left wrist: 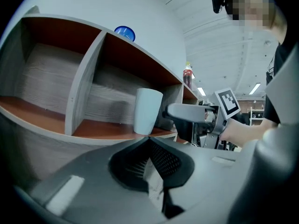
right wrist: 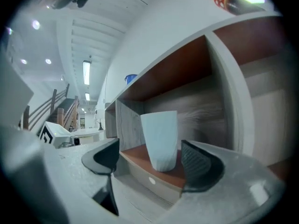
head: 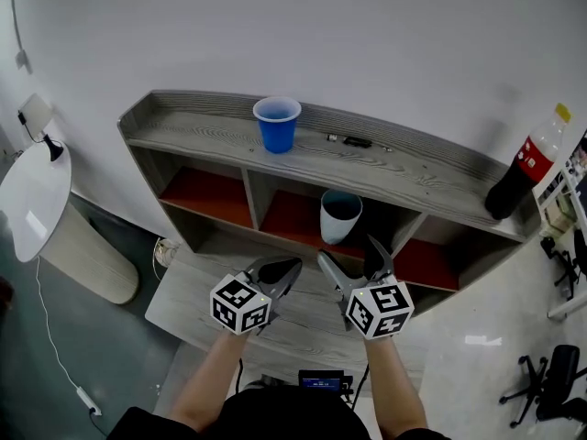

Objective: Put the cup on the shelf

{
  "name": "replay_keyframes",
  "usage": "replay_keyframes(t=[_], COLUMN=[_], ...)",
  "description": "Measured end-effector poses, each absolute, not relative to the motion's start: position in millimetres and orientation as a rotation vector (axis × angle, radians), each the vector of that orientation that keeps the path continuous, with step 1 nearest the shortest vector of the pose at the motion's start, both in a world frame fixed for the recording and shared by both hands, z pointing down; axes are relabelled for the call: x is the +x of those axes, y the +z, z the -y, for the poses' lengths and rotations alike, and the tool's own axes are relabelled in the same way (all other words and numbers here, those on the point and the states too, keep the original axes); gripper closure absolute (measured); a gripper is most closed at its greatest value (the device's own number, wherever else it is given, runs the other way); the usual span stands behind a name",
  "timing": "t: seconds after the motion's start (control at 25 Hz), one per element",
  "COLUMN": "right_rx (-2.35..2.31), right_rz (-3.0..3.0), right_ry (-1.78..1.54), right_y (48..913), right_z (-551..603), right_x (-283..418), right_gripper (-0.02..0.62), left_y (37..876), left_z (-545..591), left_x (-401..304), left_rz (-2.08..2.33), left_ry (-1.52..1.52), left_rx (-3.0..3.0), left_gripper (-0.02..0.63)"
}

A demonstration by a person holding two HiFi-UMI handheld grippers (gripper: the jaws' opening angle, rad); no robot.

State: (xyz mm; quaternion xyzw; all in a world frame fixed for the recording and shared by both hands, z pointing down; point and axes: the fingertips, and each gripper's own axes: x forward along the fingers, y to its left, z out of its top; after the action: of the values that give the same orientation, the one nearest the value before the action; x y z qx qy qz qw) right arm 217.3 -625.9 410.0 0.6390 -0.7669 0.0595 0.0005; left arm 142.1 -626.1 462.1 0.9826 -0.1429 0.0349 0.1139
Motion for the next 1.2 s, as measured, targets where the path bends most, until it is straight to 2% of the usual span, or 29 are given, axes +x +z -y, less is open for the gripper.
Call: replay_keyframes(t=[0.12, 0.32, 0.4, 0.44, 1.2], right_rx=[1.958, 1.937, 1.905, 1.885, 1.702], right_rz=[2.454, 2.568, 2.594, 2.609, 2.731], right_ry=[0.188, 0.17, 0.179, 0.189, 0.413], right_y=[416.5, 417.4, 421.5, 423.6, 470.2], right_z=[608.6, 575.2, 563.9, 558.4, 476.4], right_x=[211.7, 209.9, 207.5, 205.8, 187.5], right_gripper=[0.227, 0.49, 0.581, 0.597, 0.597], left_y=[466.2, 474.1, 477.8, 479.6, 507.7], left_z=[616.3, 593.1, 583.8, 579.0, 483.6], left_x=[140.1, 139.7, 138.8, 138.3, 117.9], left_rz=[0.429, 0.424, 0.428, 0.43, 0.394], left_ry=[0.087, 0.085, 0.083, 0.082, 0.044], left_rx=[2.872, 2.87, 2.866, 2.864, 2.864], left_gripper=[0.604, 0.604, 0.604, 0.604, 0.604])
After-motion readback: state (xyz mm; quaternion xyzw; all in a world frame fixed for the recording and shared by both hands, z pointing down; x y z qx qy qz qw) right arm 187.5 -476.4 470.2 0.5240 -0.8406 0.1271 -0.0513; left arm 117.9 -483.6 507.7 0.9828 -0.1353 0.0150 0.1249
